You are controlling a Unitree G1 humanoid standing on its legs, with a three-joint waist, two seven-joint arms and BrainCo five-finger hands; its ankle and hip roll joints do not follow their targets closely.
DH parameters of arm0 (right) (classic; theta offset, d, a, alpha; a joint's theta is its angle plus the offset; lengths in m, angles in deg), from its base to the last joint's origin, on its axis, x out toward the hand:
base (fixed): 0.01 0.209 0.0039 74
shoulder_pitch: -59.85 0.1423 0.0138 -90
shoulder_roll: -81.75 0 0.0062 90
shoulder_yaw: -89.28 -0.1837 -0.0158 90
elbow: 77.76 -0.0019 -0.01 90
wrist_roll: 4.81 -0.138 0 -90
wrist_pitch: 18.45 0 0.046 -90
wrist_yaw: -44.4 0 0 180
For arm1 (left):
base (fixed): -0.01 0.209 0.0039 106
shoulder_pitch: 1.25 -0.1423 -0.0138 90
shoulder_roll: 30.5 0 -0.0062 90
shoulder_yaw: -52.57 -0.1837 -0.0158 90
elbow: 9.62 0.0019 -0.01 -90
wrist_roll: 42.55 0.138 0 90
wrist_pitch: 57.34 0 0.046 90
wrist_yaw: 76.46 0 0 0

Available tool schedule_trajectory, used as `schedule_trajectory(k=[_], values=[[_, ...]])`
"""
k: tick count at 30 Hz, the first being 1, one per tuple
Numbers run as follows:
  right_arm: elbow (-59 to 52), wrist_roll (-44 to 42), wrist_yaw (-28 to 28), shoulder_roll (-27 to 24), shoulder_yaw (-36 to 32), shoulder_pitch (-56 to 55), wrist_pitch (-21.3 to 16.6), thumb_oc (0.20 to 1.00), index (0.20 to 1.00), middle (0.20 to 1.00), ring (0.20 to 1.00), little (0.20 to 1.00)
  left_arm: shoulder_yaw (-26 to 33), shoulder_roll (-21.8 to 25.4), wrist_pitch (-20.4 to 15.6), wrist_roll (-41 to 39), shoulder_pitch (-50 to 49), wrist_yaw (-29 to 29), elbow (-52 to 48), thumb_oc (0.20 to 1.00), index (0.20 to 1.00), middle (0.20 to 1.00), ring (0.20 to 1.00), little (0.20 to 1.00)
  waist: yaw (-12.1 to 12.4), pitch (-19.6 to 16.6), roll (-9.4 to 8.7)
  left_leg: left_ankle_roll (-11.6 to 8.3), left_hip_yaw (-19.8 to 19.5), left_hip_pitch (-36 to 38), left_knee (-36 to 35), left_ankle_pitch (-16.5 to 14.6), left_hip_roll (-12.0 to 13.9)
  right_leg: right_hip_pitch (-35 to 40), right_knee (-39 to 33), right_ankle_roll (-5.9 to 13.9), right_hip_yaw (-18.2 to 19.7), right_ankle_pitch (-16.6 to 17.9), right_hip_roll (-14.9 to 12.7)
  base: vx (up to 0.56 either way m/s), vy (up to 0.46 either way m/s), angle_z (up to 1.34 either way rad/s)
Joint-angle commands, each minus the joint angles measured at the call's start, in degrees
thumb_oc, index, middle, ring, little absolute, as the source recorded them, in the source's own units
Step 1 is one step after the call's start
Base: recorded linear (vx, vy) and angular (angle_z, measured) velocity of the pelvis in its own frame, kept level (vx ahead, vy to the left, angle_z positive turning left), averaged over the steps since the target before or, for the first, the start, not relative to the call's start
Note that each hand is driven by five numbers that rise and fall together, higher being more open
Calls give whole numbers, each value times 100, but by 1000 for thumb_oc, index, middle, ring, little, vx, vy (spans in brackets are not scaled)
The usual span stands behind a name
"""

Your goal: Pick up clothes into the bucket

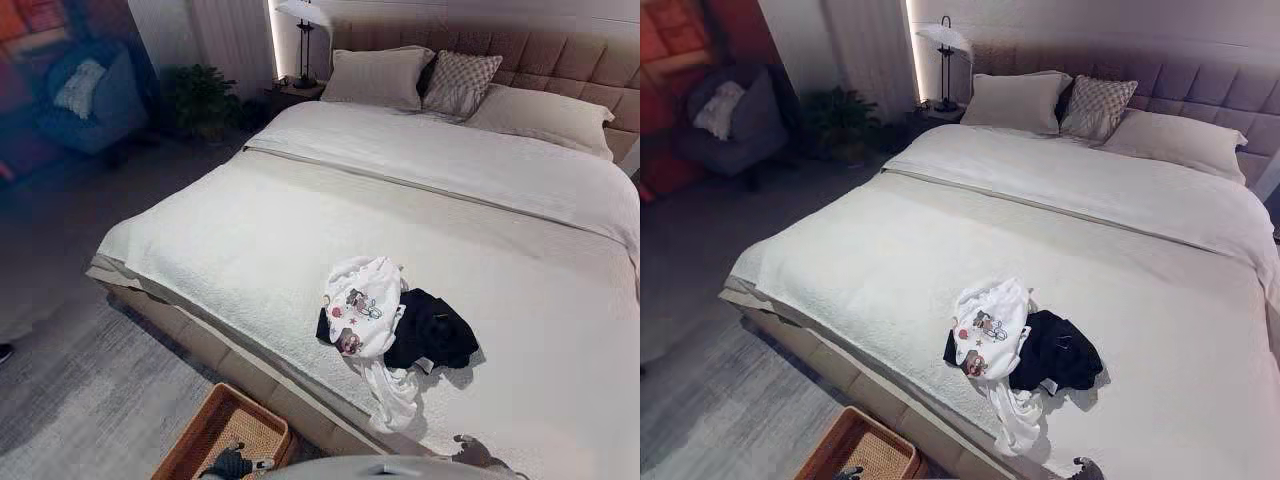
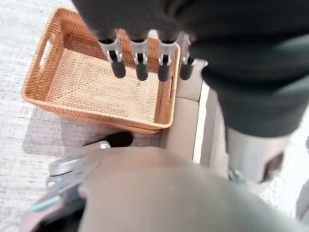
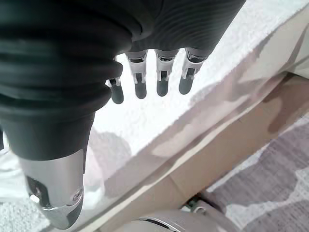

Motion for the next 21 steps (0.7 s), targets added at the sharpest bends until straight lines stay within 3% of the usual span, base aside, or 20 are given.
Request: schedule_trajectory(k=[1,21], values=[[133,47,93,-51,138,443,-99,1000,1000,1000,1000,1000,-20,-8,-112,-14,314,-15,224,1000,1000,1000,1000,1000,-91,62,-383,203,49,-60,195,-259,-340,-113,114,325,108,185,-295,91,-298,-38],[152,55,136,-41,135,456,-106,1000,1000,1000,1000,1000,5,-17,-110,-31,312,63,201,1000,1000,1000,1000,1000,-87,99,-400,212,36,-78,198,-256,-354,-128,112,328,98,210,-312,0,0,0]])
